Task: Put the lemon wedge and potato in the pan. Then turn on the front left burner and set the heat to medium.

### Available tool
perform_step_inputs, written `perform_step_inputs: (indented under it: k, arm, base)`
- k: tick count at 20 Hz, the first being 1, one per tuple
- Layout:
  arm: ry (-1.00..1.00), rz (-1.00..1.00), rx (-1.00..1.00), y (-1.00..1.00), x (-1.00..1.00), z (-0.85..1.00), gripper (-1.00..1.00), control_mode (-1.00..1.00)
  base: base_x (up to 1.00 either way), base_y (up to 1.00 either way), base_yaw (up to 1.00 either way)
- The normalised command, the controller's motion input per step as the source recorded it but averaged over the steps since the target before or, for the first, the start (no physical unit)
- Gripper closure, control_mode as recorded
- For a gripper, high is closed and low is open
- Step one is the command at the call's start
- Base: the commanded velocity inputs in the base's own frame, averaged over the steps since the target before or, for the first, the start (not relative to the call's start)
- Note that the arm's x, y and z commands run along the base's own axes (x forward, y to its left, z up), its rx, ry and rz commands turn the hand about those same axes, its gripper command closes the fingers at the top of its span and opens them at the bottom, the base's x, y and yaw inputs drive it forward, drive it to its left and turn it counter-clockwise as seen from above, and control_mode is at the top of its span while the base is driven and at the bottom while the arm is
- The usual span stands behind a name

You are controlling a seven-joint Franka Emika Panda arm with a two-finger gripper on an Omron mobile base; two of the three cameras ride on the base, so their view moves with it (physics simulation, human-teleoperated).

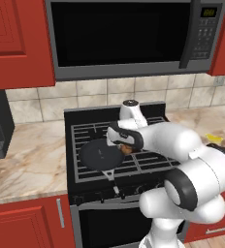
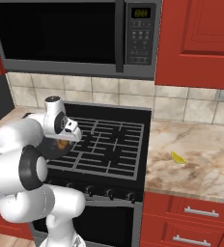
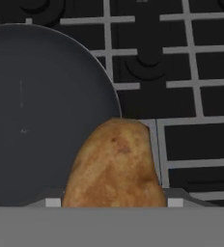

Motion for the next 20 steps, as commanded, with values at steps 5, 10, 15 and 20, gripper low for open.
perform_step_inputs:
  k: [5, 10, 15, 20]
  arm:
    - [0.00, 0.00, 0.00, 0.37, 0.28, -0.03, 1.00, -1.00]
    - [0.00, 0.00, 0.00, 0.24, 0.29, -0.12, 1.00, -1.00]
    - [0.00, 0.00, 0.00, 0.06, 0.11, -0.27, 1.00, -1.00]
    - [0.00, 0.00, 0.00, 0.03, 0.00, -0.33, 1.00, -1.00]
  base:
    - [0.00, 0.00, 0.00]
    - [0.00, 0.00, 0.00]
    - [0.00, 0.00, 0.00]
    - [0.00, 0.00, 0.00]
